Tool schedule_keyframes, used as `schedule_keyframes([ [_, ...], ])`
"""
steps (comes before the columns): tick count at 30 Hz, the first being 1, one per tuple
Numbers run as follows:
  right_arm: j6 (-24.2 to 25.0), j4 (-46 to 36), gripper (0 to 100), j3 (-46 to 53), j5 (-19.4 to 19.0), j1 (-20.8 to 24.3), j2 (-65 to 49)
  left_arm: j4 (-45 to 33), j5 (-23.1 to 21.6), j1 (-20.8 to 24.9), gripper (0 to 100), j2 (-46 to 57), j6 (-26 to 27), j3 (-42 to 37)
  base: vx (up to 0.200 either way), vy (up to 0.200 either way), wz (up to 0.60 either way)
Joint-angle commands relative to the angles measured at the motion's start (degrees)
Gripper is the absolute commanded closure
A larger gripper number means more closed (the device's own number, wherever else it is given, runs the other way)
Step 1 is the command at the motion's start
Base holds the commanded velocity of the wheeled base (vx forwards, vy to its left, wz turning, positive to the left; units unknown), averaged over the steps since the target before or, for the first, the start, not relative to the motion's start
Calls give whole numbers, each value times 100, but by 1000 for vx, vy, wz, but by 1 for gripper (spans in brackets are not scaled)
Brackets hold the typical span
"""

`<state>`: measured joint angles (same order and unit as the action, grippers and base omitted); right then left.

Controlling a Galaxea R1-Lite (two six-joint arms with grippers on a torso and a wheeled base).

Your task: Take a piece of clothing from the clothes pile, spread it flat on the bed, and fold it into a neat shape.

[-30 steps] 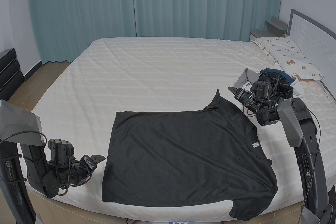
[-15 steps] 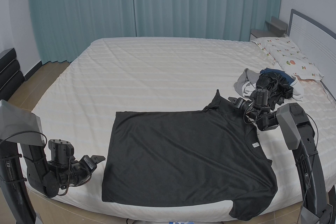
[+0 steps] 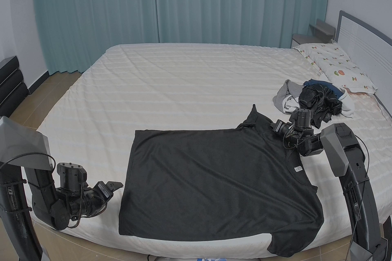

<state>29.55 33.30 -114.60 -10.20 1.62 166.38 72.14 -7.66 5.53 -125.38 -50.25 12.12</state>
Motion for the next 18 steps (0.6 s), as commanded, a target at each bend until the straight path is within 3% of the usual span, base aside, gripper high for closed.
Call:
schedule_keyframes([
  [1, 7, 27, 100, 1, 10, -48, 0, 1, 10, 0, 0, -13, -2, 1, 0, 0, 0],
  [18, 68, 299, 100, 1, 168, -241, -149, 1, 18, -17, 0, 40, -11, 124, 0, 0, 0],
])
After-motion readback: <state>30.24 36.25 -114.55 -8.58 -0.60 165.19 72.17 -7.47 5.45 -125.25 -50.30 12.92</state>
